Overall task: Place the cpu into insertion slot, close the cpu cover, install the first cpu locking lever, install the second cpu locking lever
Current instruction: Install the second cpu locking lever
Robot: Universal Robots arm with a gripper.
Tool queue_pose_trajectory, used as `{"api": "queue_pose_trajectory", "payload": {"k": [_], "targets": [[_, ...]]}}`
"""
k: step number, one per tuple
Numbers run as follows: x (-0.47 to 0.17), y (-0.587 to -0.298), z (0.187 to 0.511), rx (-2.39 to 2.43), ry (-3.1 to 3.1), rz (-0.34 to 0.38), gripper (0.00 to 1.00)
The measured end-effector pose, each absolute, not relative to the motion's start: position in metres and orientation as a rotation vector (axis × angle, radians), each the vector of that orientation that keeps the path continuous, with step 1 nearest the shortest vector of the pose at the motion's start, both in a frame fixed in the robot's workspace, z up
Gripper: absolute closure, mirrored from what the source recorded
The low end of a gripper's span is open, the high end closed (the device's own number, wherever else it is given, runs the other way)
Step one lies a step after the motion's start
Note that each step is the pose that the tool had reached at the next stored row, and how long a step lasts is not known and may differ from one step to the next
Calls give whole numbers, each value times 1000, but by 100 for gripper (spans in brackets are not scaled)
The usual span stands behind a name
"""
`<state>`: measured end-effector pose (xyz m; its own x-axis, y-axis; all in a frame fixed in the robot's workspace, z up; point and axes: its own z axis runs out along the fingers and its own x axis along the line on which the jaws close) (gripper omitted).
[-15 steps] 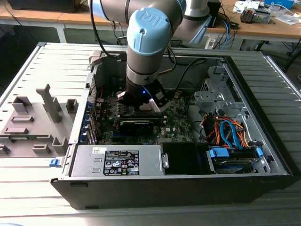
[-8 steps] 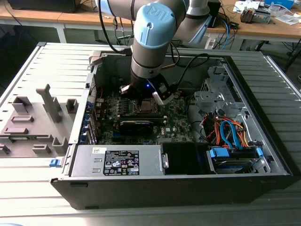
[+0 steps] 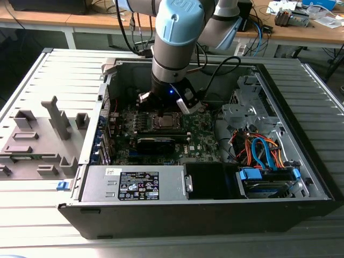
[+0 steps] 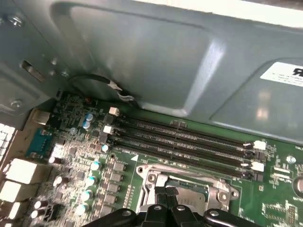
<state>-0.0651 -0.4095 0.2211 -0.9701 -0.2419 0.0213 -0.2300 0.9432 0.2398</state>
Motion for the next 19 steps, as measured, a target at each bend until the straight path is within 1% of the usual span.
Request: {"api": "queue_pose_trajectory", "payload": {"k": [1, 3, 4, 11, 13, 16, 19], "targets": [[-65, -410, 222, 369, -3048, -333, 89], [-64, -409, 222, 365, -3050, -231, 89], [-63, -409, 223, 365, -3050, -213, 89], [-46, -409, 224, 357, -3026, -175, 89], [-42, -409, 225, 354, -3021, -123, 89], [-38, -409, 225, 350, -3013, -74, 89], [-31, -409, 225, 347, -3001, -65, 89]]}}
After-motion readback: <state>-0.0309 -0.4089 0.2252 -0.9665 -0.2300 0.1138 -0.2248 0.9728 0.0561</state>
